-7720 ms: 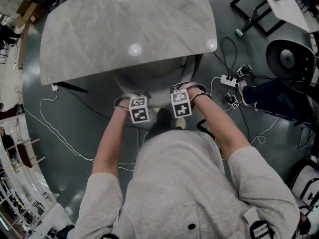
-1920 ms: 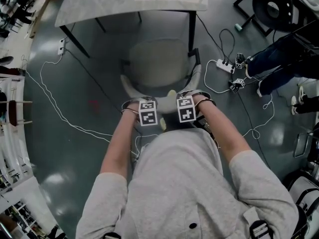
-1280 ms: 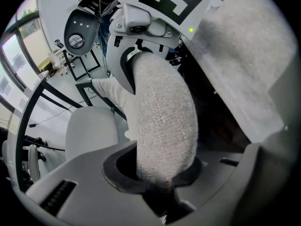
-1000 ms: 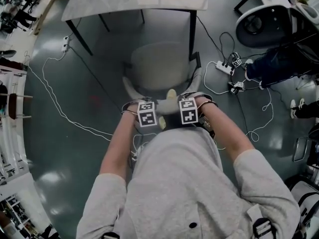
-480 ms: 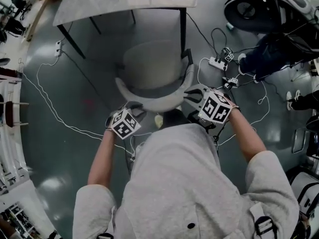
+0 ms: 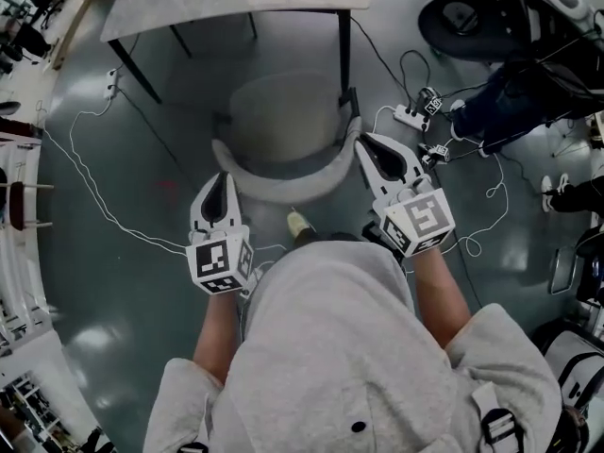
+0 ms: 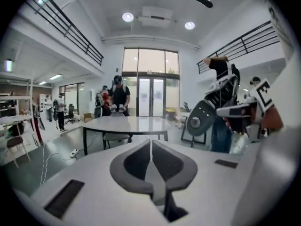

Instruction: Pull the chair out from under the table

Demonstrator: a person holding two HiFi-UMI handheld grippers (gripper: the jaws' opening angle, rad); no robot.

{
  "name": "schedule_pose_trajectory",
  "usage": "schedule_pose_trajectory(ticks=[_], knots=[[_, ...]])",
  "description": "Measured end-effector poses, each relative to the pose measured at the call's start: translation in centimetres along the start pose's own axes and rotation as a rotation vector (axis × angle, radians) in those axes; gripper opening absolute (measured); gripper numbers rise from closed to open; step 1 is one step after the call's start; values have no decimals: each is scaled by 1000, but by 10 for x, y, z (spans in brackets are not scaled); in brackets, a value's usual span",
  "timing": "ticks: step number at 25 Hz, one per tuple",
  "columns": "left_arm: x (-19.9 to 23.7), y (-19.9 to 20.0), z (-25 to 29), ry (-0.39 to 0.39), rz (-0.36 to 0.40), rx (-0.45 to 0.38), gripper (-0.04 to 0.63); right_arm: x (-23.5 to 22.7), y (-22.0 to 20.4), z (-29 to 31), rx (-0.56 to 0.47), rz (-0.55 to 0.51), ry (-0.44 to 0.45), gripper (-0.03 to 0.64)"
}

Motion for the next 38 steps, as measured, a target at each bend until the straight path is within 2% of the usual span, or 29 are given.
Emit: schedule_pose_trajectory(ticks=[3, 8, 13, 17, 25, 38], knots=[[-20, 26, -9, 49, -42, -63, 25, 3, 10, -11, 15, -55, 20, 46], [-33, 51, -35, 58, -31, -139, 25, 7, 22, -40, -37, -24, 27, 46], [-25, 42, -59, 102, -29, -135, 26, 19, 18, -53, -54, -26, 30, 46], [-28, 31, -68, 119, -38, -134, 25, 20, 16, -60, -61, -6, -2, 46], [-4, 40, -88, 194, -44, -175, 25, 25, 25, -60, -74, -16, 23, 46], [1, 37, -89, 177, -36, -172, 26, 32, 26, -56, -61, -53, 21, 46]])
Point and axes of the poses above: the fingertips, and each gripper's own axes: z forward along the fingers, x to its left, y out of its top, the point moved 8 cm from there along -z, backward along the fingers, and after that the axes turned 2 degrees about y, right-handed, at the moved point
